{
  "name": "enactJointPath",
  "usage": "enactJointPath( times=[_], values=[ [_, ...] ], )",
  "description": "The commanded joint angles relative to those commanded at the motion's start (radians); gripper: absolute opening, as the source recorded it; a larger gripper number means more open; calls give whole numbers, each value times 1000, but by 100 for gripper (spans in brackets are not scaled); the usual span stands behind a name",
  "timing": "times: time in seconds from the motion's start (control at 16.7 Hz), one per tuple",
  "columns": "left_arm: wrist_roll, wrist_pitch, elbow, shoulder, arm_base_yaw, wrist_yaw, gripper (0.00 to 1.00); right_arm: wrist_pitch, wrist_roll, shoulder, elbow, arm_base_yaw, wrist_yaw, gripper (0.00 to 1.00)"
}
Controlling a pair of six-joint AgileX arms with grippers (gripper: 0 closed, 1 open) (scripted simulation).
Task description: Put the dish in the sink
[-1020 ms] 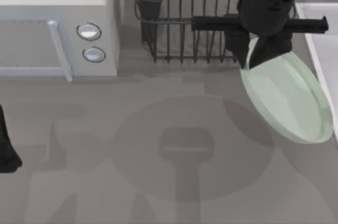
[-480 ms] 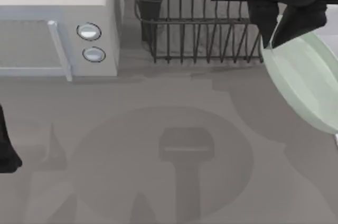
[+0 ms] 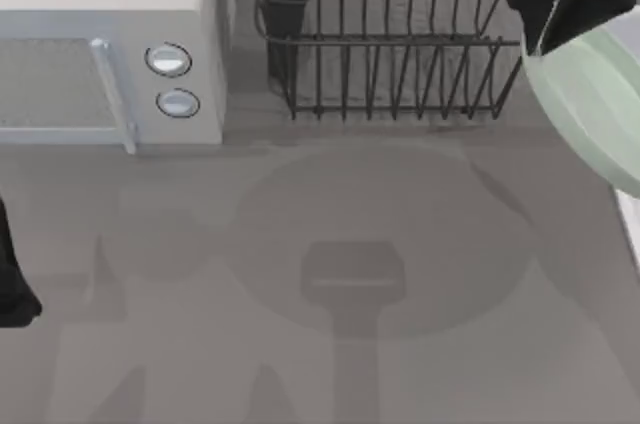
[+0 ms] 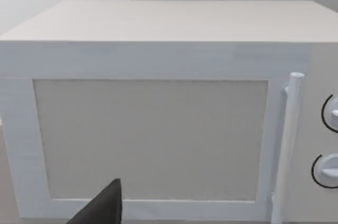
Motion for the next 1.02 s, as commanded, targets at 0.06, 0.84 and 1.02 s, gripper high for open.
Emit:
enactJointPath(
  times=[0.06, 0.84, 1.02],
  values=[
    [0, 0, 0, 0, 0, 0, 100, 0, -55, 65, 53, -56, -1, 0],
    [0, 0, 0, 0, 0, 0, 100, 25, -487, 528, 424, -490, -7, 0],
    [0, 0, 0, 0, 0, 0, 100, 25, -487, 528, 424, -490, -7, 23]
  ],
)
